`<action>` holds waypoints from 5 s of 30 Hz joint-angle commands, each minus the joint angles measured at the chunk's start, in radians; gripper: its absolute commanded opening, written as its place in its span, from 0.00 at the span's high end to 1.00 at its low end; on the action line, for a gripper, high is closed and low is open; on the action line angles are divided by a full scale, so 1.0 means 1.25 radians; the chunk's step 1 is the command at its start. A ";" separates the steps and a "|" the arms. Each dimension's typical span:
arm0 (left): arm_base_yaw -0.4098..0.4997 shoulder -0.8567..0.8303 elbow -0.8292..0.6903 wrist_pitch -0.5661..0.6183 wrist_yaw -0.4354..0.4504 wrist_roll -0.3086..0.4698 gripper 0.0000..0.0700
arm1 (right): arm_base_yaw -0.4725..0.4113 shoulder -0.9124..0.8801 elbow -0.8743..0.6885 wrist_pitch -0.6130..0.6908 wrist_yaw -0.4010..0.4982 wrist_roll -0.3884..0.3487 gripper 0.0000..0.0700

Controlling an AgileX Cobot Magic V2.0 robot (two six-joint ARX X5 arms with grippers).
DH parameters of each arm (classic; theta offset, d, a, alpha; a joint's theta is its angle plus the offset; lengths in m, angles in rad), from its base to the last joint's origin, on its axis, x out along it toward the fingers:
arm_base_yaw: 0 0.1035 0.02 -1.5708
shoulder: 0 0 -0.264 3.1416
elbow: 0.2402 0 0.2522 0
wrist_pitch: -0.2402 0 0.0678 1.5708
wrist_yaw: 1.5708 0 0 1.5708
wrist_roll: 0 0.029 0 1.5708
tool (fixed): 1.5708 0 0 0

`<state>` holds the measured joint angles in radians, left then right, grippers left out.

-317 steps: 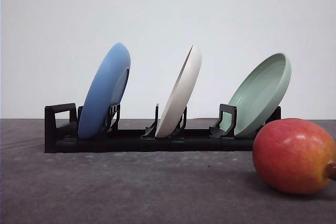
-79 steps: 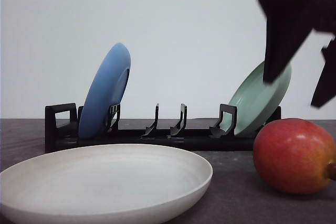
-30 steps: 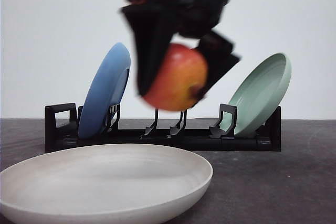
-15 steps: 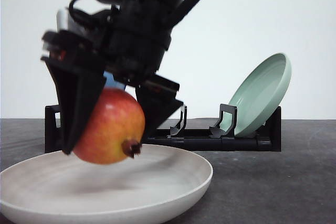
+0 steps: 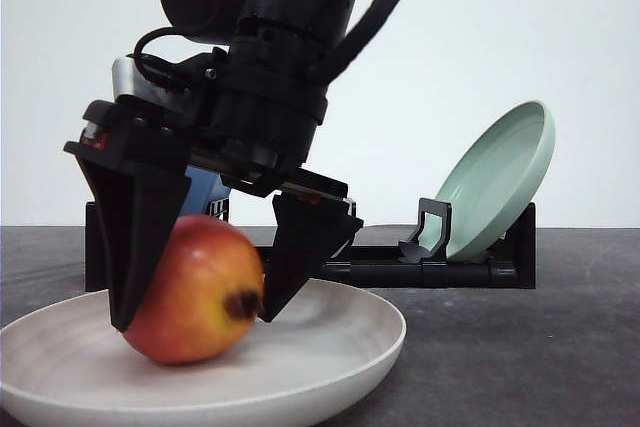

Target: Place pomegranate in white plate

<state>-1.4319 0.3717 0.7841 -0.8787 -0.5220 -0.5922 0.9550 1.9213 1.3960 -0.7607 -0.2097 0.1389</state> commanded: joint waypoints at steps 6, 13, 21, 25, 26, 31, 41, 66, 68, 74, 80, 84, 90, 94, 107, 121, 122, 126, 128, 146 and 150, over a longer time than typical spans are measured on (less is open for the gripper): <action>-0.012 0.001 0.003 0.009 -0.005 -0.003 0.16 | 0.003 -0.017 0.016 -0.002 -0.026 0.002 0.00; -0.012 0.001 0.003 0.009 -0.005 -0.003 0.16 | -0.030 -0.172 0.016 -0.073 -0.020 -0.016 0.00; -0.012 0.001 0.003 0.009 -0.005 -0.003 0.16 | -0.094 -0.396 0.014 -0.222 0.027 -0.034 0.00; -0.012 0.001 0.003 0.009 -0.005 -0.003 0.16 | -0.118 -0.497 0.009 -0.281 0.032 -0.034 0.00; -0.012 0.001 0.003 0.009 -0.005 -0.002 0.16 | -0.121 -0.524 0.002 -0.285 0.032 -0.034 0.00; -0.012 0.001 0.003 0.009 -0.005 -0.002 0.16 | -0.123 -0.671 -0.082 -0.262 0.040 -0.012 0.00; -0.012 0.001 0.003 0.009 -0.030 0.007 0.16 | -0.123 -1.068 -0.457 -0.007 0.087 0.117 0.00; -0.012 0.001 0.003 0.039 -0.031 0.087 1.00 | -0.122 -1.273 -0.573 0.058 0.189 0.131 1.00; -0.012 0.001 0.003 0.039 -0.031 0.087 1.00 | -0.122 -1.273 -0.573 0.059 0.189 0.131 1.00; -0.012 0.001 0.003 0.039 -0.032 0.087 1.00 | -0.122 -1.273 -0.573 0.059 0.189 0.131 1.00; -0.012 0.001 0.003 0.039 -0.032 0.087 1.00 | -0.122 -1.273 -0.573 0.059 0.189 0.131 1.00; -0.010 -0.005 -0.005 0.047 -0.032 0.088 1.00 | -0.122 -1.273 -0.573 0.059 0.189 0.131 1.00; 0.115 -0.005 -0.018 0.052 -0.029 0.090 1.00 | -0.122 -1.273 -0.573 0.059 0.189 0.131 1.00; 0.307 -0.015 -0.060 0.060 -0.028 0.177 1.00 | -0.122 -1.273 -0.573 0.059 0.189 0.131 1.00; 0.956 -0.164 -0.402 0.448 0.324 0.575 1.00 | -0.122 -1.273 -0.573 0.059 0.189 0.131 1.00; 1.116 -0.262 -0.588 0.523 0.379 0.562 1.00 | -0.122 -1.273 -0.573 0.059 0.189 0.131 1.00; 1.116 -0.272 -0.597 0.526 0.379 0.561 1.00 | -0.122 -1.273 -0.573 0.059 0.189 0.131 1.00; 1.116 -0.295 -0.618 0.555 0.378 0.554 1.00 | -0.122 -1.273 -0.573 0.059 0.189 0.131 1.00; 1.116 -0.295 -0.618 0.556 0.375 0.546 1.00 | -0.122 -1.273 -0.573 0.059 0.189 0.131 1.00; 1.116 -0.295 -0.618 0.554 0.367 0.503 1.00 | -0.122 -1.273 -0.573 0.061 0.189 0.131 1.00; 1.116 -0.295 -0.618 0.554 0.367 0.503 1.00 | -0.122 -1.273 -0.573 0.061 0.189 0.131 1.00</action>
<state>-0.0373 0.0036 0.0231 -0.1849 -0.0566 0.0399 0.7918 0.3279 0.6754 -0.6979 0.0237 0.2993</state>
